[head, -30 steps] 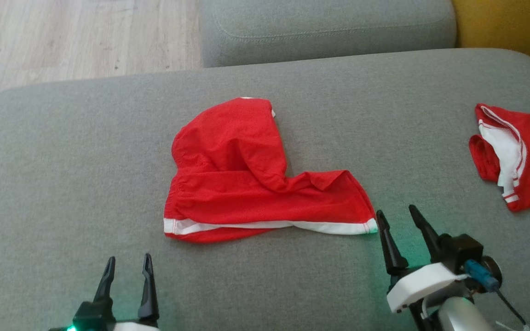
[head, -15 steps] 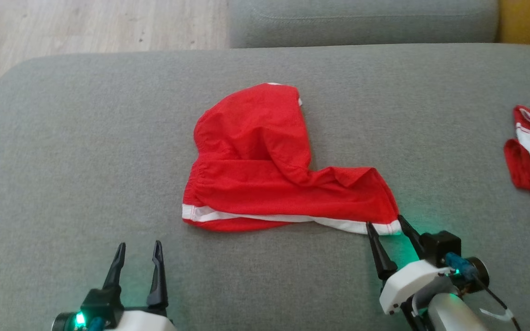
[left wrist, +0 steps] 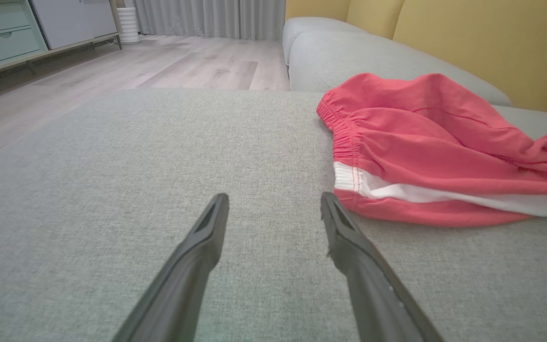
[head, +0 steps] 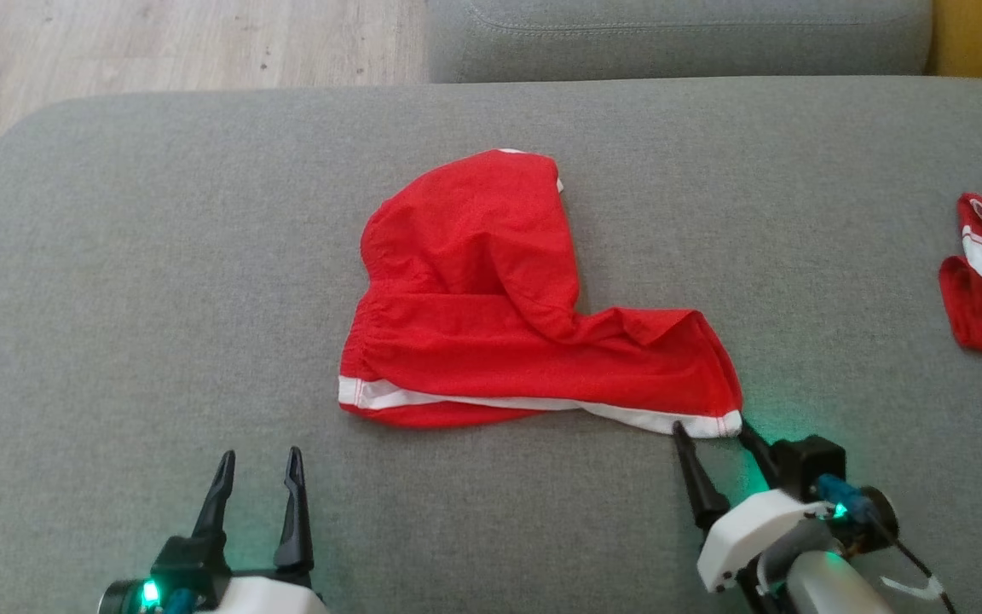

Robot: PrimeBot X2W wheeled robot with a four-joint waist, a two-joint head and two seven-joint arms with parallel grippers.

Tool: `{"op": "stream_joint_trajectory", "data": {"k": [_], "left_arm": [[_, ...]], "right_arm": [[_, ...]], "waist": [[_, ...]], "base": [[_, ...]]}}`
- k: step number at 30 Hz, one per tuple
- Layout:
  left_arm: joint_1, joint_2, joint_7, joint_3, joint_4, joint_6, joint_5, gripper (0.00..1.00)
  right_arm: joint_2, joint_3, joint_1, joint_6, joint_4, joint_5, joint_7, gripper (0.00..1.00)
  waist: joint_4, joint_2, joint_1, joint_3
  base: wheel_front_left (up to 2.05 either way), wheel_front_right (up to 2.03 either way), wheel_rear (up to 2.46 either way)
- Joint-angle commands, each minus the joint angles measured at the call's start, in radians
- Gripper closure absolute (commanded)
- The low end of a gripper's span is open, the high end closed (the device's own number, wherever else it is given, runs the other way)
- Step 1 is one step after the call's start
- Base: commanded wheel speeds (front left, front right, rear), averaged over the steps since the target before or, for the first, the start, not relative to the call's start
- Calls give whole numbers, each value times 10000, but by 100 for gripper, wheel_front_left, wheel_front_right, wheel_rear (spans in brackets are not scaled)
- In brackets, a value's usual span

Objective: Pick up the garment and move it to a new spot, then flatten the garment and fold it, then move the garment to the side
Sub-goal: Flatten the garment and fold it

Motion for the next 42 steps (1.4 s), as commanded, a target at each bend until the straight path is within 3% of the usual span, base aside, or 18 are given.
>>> {"op": "stream_joint_trajectory", "data": {"k": [1, 3, 4, 5, 6, 7, 13, 23, 31, 37, 38, 39, 40, 42], "left_arm": [[-407, 51, -51, 233, -314, -21, -59, 0], [-408, 51, -51, 221, -316, -25, -77, 0], [-409, 51, -51, 217, -312, -28, -91, 0], [-412, 51, -51, 211, -308, -30, -105, 0], [-416, 51, -51, 203, -304, -31, -115, 0], [-420, 51, -51, 193, -298, -34, -130, 0], [-480, 51, -51, 9, -272, -210, -351, 0], [-979, 51, -51, -1451, 198, -1166, -1585, 0], [-1933, 360, -51, -2914, 896, -1205, -2637, 0], [-2323, 546, -51, -3181, 1179, -1206, -2764, 0], [-2364, 568, -51, -3255, 1203, -1206, -2798, 4], [-2401, 602, -51, -3365, 1255, -1206, -2833, 93], [-2430, 629, -51, -3409, 1282, -1206, -2867, 100], [-2441, 662, -51, -3498, 1311, -1207, -2932, 100]], "right_arm": [[-9, 327, -187, 67, -251, 53, -65, 0], [-9, 542, -173, 67, -287, 189, -65, 0], [-9, 628, -168, 67, -300, 275, -65, 11], [-9, 693, -170, 67, -327, 352, -65, 36], [-9, 724, -179, 67, -338, 381, -65, 78], [-9, 727, -185, 67, -381, 430, -65, 100], [-9, -15, -217, 67, -648, 193, -65, 100], [-41, -1062, -175, 67, -1347, -345, -65, 100], [-17, -837, -339, 67, -1607, -314, -65, 100], [-12, -647, -416, 67, -1729, -181, -65, 100], [-12, -611, -431, 67, -1754, -131, -65, 100], [-11, -591, -445, 67, -1777, -79, -65, 100], [-11, -582, -465, 67, -1800, -50, -65, 100], [-11, -574, -503, 67, -1858, -1, -65, 100]], "waist": [[-6, 0, 0, 5], [-24, 0, 0, 16], [-33, 0, 0, 25], [-44, 0, 0, 34], [-58, 0, 0, 42], [-77, 0, 0, 49], [-332, 0, 0, 90], [-1037, 0, 0, 389], [-1416, 0, 0, 769], [-1509, 0, 0, 950], [-1517, 0, 0, 971], [-1527, 0, 0, 985], [-1528, 0, 0, 992], [-1511, 0, 0, 976]], "base": [[0, 0, 0], [0, 0, 0], [0, 0, 0], [0, 0, 0], [0, 0, 0], [0, 0, 0], [0, 0, 0], [0, 0, 0], [0, 0, 0], [0, 0, 0], [0, 0, 0], [0, 0, 0], [0, 0, 0], [0, 0, 0]]}}
